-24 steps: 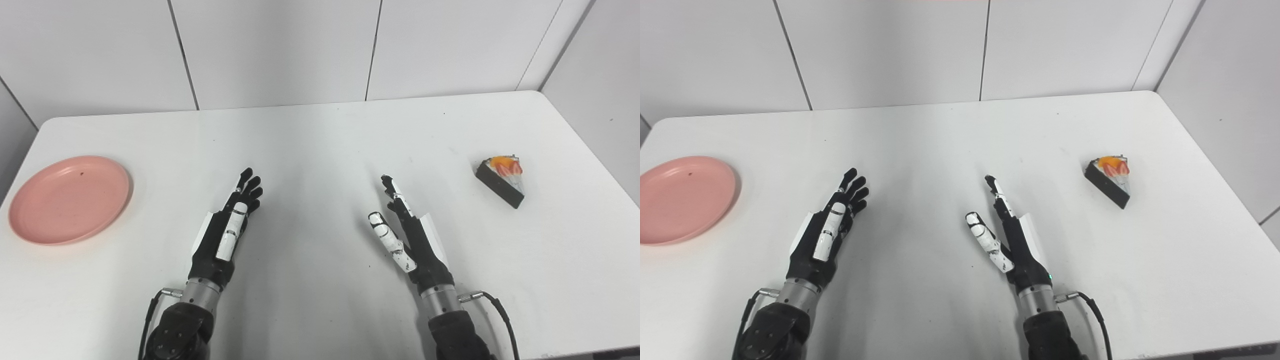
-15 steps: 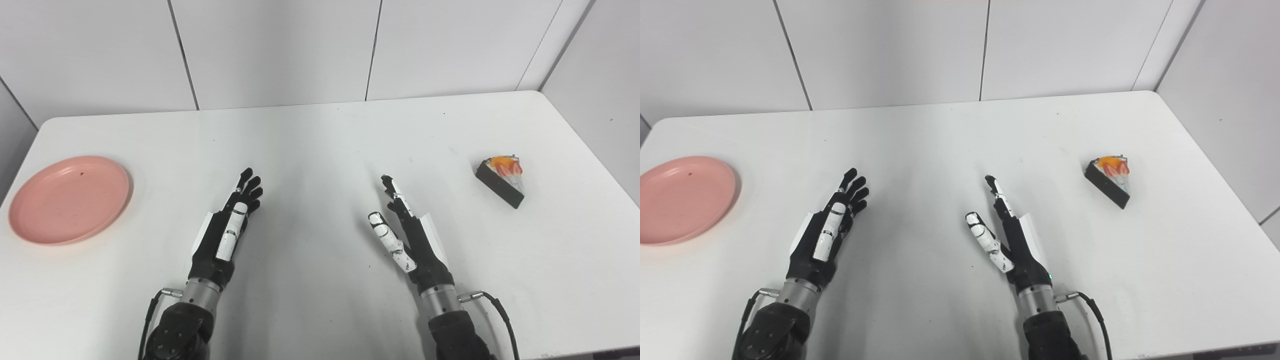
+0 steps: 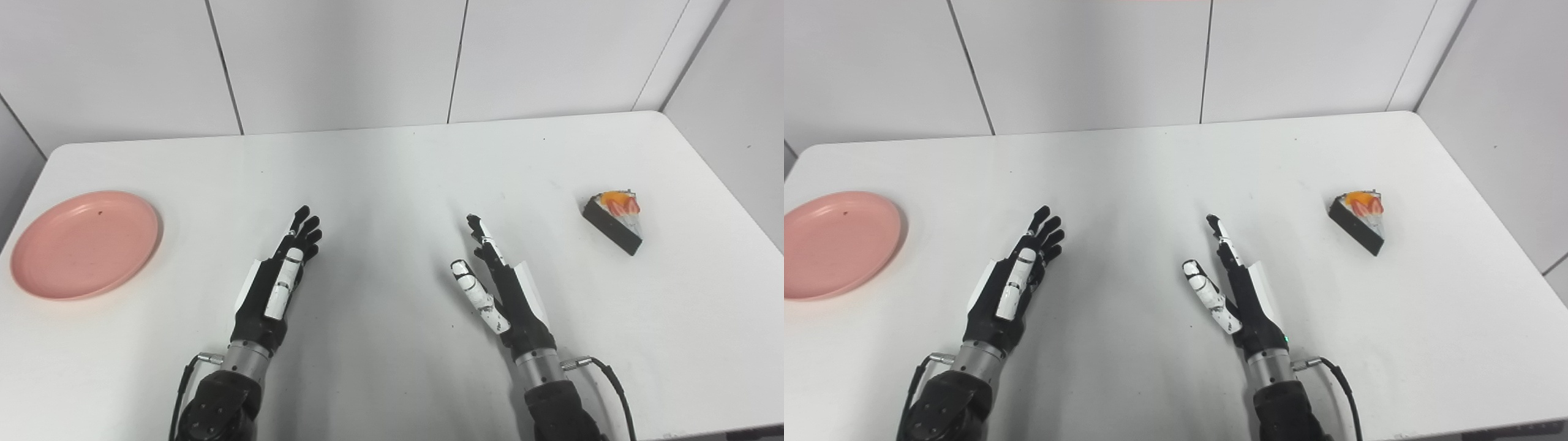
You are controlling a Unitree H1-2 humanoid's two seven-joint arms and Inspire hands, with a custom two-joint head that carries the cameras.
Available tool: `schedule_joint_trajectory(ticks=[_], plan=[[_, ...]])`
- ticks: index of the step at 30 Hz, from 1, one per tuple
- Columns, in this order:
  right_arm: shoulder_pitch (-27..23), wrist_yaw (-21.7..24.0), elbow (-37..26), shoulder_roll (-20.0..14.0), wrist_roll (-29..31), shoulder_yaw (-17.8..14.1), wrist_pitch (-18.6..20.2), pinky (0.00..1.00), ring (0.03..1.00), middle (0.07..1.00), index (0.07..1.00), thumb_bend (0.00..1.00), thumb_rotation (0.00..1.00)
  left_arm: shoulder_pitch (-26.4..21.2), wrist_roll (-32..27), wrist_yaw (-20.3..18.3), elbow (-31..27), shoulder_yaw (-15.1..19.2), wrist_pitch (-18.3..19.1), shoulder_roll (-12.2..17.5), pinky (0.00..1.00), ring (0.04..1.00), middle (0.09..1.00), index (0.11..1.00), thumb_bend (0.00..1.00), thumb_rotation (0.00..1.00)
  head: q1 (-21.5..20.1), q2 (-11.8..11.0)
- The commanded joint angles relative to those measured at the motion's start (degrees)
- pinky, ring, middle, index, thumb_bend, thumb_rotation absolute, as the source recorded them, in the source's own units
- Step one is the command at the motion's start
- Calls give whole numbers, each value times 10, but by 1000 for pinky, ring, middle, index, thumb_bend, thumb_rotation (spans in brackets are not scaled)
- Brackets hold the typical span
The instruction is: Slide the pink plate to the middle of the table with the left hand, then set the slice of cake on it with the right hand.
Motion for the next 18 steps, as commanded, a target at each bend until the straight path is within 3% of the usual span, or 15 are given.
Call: schedule_joint_trajectory(ticks=[1, 4, 7, 8, 11, 15, 18], plan=[[0, 0, -8, -3, 2, 0, -3, 912, 952, 963, 962, 240, 1000, 12, 1, -10, 12, -9, 15, 2, 966, 957, 971, 969, 413, 1000, 31, -11], [0, 1, -7, -8, 4, -4, 0, 903, 945, 960, 958, 240, 1000, 9, 10, -7, 21, -16, 8, -2, 969, 958, 968, 963, 401, 1000, 63, -20], [0, 1, -7, -10, 6, -4, 0, 901, 944, 960, 957, 240, 1000, 8, 13, -5, 24, -18, 5, -3, 970, 958, 968, 963, 401, 1000, 63, -20], [1, 1, -4, -14, 15, -8, -10, 895, 944, 962, 957, 250, 1000, 8, 19, 3, 28, -22, 6, -12, 965, 953, 963, 959, 384, 1000, 131, -42], [5, 4, 0, -25, 37, -15, -26, 891, 946, 965, 960, 273, 1000, 7, 40, 22, 41, -32, 3, -30, 952, 943, 953, 950, 380, 1000, 163, -56], [7, 3, 1, -31, 48, -16, -30, 903, 952, 969, 961, 274, 1000, 4, 55, 31, 55, -37, -6, -36, 947, 947, 957, 950, 384, 1000, 175, -62], [8, 8, 4, -39, 55, -18, -29, 912, 956, 974, 968, 289, 1000, 2, 62, 35, 66, -41, -13, -42, 945, 950, 961, 951, 383, 1000, 209, -77]])
